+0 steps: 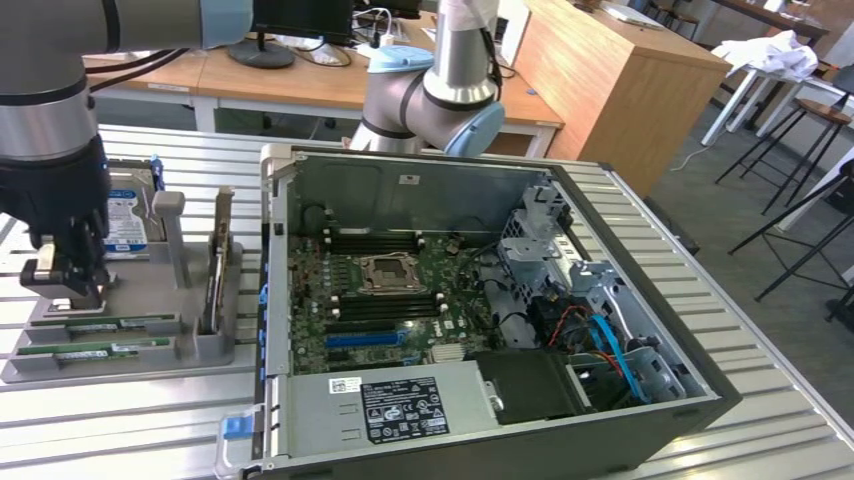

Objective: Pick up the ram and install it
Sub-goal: 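Pick up the ram and move it above insertion slot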

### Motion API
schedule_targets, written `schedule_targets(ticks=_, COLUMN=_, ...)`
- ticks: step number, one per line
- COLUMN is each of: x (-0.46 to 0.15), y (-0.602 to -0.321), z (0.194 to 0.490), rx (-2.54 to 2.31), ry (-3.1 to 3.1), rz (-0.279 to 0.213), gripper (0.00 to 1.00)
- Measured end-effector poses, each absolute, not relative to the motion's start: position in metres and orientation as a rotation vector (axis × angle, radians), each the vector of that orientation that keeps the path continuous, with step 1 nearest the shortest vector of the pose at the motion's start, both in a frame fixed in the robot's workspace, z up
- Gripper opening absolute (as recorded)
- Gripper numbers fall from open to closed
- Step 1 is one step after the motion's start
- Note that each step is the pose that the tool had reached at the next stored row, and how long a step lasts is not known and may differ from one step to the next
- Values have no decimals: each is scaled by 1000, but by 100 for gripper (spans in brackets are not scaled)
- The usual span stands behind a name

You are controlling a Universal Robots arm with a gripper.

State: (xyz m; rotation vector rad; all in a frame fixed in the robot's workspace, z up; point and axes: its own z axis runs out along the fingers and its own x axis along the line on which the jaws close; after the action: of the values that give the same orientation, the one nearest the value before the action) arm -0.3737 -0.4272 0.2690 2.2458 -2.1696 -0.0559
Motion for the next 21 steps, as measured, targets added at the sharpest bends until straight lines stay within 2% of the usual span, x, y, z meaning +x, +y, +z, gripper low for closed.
schedule_targets(ticks=21, x=-374, y=-440, z=266, rx=2246, ry=-2170, rz=-56, gripper=36)
